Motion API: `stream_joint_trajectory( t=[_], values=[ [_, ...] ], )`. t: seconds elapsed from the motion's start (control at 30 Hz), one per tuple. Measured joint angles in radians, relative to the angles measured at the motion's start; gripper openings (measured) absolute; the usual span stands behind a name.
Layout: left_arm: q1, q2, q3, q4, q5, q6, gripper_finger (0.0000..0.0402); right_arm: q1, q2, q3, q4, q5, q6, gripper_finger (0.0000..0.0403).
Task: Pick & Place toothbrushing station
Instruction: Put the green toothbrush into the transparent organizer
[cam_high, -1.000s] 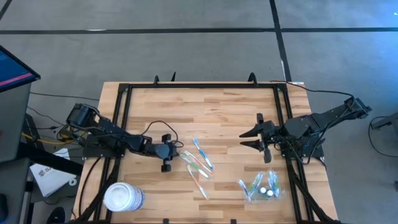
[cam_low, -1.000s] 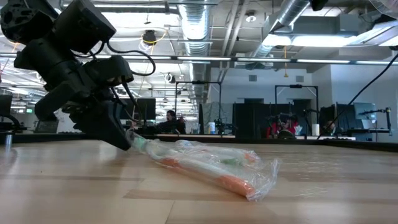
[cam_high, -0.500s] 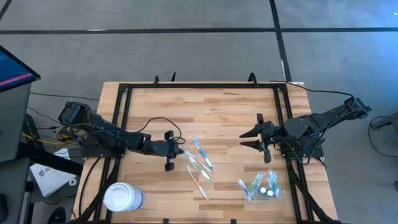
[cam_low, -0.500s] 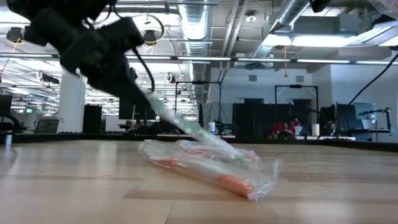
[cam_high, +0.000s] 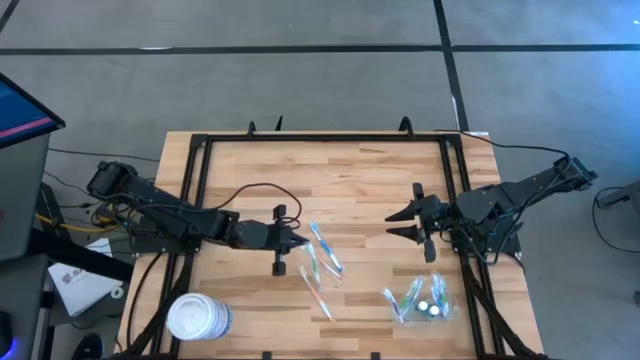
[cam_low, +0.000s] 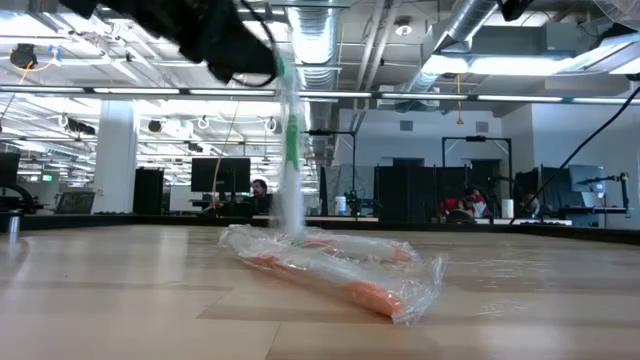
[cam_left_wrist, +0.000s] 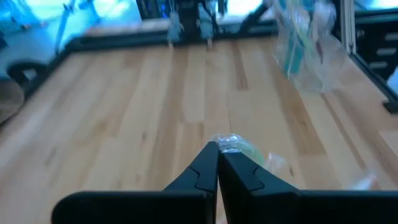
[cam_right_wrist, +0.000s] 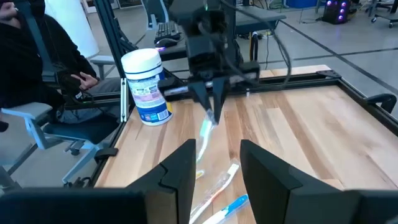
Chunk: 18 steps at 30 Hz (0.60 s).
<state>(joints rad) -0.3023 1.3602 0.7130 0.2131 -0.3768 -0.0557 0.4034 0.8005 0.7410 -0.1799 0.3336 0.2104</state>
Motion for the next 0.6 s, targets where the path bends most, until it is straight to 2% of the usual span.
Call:
stream_joint_trajectory(
  t=[0.6],
  values=[
    [0.004, 0.000, 0.167, 0.022, -0.039, 0.124, 0.0000, 0.001, 0.061, 0.002, 0.016, -0.027, 0.000, 0.0117]
  ],
)
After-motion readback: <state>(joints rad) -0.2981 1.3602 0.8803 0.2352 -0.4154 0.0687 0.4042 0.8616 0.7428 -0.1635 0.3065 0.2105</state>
